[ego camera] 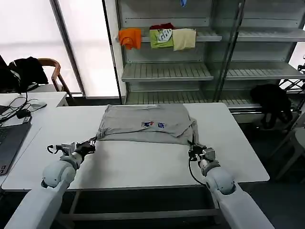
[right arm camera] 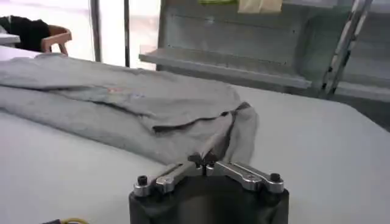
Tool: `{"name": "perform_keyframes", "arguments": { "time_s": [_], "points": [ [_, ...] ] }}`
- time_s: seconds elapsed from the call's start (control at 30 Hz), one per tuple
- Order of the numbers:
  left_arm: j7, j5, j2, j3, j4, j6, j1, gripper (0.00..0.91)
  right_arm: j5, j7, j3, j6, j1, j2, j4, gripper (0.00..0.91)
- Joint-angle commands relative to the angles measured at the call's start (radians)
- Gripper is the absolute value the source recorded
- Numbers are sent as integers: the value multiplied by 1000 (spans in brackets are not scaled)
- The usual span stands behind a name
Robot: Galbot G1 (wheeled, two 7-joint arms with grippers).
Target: Fold and organize the clothes.
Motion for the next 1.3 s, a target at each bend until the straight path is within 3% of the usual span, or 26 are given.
{"name": "perform_keyframes", "arguments": {
  "time_s": [0.03, 0.2, 0.43, 0.47, 0.5, 0.53, 1.0, 1.2, 1.3],
  "points": [
    [-25, 8, 12, -6, -47, -18, 45, 907, 8, 1, 6, -10, -10, -26, 47, 0],
    [-4, 81, -29, 15, 110, -52, -40, 907, -7, 1, 6, -5, -5, -6, 24, 0],
    [9, 88, -79, 34, 184, -55, -103, 907, -16, 3, 8, -6, -4, 1, 19, 0],
    [10, 90, -82, 36, 188, -55, -107, 413, -17, 3, 8, -6, -4, 2, 19, 0],
    [16, 86, -89, 37, 194, -55, -113, 161, -18, 3, 8, -7, -4, 2, 20, 0],
    [21, 82, -93, 37, 202, -56, -117, 20, -19, 3, 8, -7, -4, 3, 20, 0],
    [52, 108, -88, 62, 238, -100, -124, 0, -20, 0, 5, 3, 5, 7, 9, 0],
    [-23, 30, -32, 54, 119, -103, -60, 0, 0, 3, 3, -5, 3, -11, 38, 0],
    [-80, -23, 14, 28, -25, -66, 7, 0, 27, 6, -1, -16, -7, -40, 78, 0]
  ]
}}
